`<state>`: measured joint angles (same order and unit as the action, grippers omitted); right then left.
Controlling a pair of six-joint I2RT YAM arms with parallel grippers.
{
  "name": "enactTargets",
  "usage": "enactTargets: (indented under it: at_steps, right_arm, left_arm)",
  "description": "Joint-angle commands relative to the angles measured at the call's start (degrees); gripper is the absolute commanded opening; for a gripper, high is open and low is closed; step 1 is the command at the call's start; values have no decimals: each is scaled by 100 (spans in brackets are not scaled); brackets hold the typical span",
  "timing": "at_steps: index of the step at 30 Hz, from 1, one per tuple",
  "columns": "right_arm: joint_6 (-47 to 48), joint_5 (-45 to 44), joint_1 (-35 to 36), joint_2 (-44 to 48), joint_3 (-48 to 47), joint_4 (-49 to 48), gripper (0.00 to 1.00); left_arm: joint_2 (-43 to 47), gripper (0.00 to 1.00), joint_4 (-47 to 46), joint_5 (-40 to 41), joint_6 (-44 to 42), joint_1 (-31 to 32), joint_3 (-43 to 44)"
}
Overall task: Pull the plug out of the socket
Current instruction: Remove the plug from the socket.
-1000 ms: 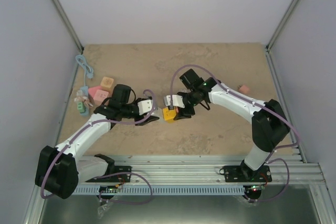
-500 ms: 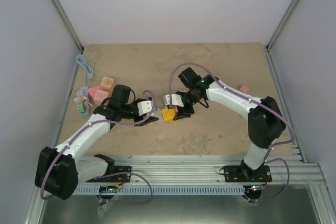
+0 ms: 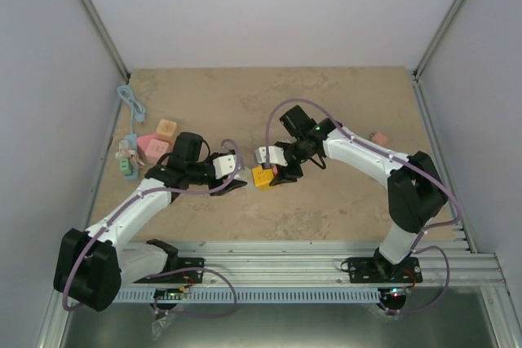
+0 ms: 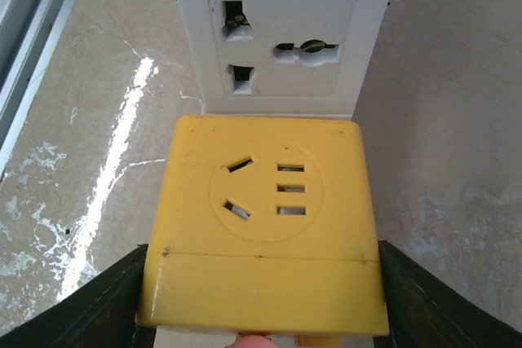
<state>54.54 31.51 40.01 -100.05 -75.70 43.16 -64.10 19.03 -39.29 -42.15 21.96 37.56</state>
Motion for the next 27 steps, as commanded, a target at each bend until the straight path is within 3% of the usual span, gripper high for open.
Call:
enactTargets:
  at_steps: [1,10,20,27]
  right_arm:
    - [-278,-417,99,344,139,-27,1]
    - [-247,-550,188,334,202,-39,1]
    - [184,46,-10,-41,-415,979,1]
    - [-18,-189,-11,-3,-321,621,0]
  left_arm:
    - [-6,0,-371,309,90,-42,-82]
    - [-20,0,-335,355,6,-39,-88]
    - [121,0,118,-122,-600,-34,-109]
    - [117,0,-147,60,-277,-34,-146]
